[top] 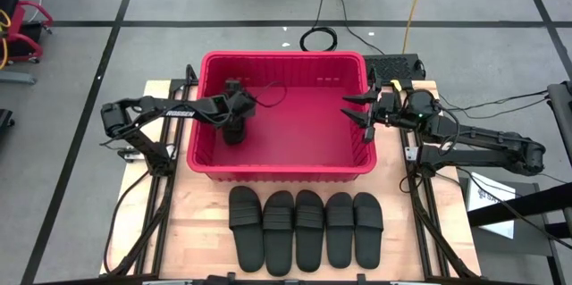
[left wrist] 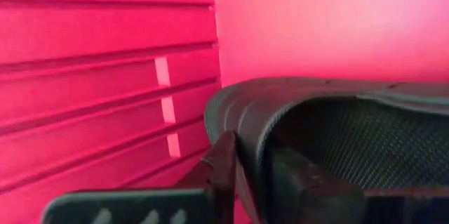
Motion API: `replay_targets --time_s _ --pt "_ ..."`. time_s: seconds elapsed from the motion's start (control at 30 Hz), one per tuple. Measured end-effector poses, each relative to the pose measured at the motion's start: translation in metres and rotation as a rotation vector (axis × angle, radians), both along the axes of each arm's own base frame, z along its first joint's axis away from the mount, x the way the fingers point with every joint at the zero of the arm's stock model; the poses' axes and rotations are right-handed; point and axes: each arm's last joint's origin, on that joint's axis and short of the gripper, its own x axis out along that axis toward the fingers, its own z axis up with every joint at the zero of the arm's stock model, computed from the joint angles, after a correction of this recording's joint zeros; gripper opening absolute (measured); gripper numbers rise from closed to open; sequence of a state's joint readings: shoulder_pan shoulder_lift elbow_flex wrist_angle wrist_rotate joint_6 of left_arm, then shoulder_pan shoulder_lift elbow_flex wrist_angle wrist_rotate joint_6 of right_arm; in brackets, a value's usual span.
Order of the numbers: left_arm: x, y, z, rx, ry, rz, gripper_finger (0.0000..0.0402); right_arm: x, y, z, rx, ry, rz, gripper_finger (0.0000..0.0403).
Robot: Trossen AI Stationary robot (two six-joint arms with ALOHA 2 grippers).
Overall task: Pick and place slides into bin
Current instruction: Put the black slide into the red bin
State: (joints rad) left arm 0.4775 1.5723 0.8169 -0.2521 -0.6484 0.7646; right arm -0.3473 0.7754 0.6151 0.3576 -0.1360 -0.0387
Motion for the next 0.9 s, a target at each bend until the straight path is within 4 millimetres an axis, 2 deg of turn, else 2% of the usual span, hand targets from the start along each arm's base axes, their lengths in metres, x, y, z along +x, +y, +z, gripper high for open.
replay_targets --time_s 0.3,0.5,0.73,0.9 --pt "0.001 -0.009 0.000 0.006 0.030 -0.010 0.0122 0.000 0.000 0.000 0.002 0.005 0.000 0.0155" --pt "0.005 -0.020 0.009 0.022 0.008 -0.048 0.0154 0.000 0.000 -0.001 0.005 0.011 0.001 0.0155" --pt "0.005 -0.037 0.029 0.053 -0.050 -0.095 0.0168 0.000 0.000 -0.001 0.013 0.012 0.003 0.0155" --pt "-0.003 -0.049 0.045 0.051 -0.091 -0.104 0.0169 0.000 0.000 -0.002 0.019 0.022 0.004 0.0155"
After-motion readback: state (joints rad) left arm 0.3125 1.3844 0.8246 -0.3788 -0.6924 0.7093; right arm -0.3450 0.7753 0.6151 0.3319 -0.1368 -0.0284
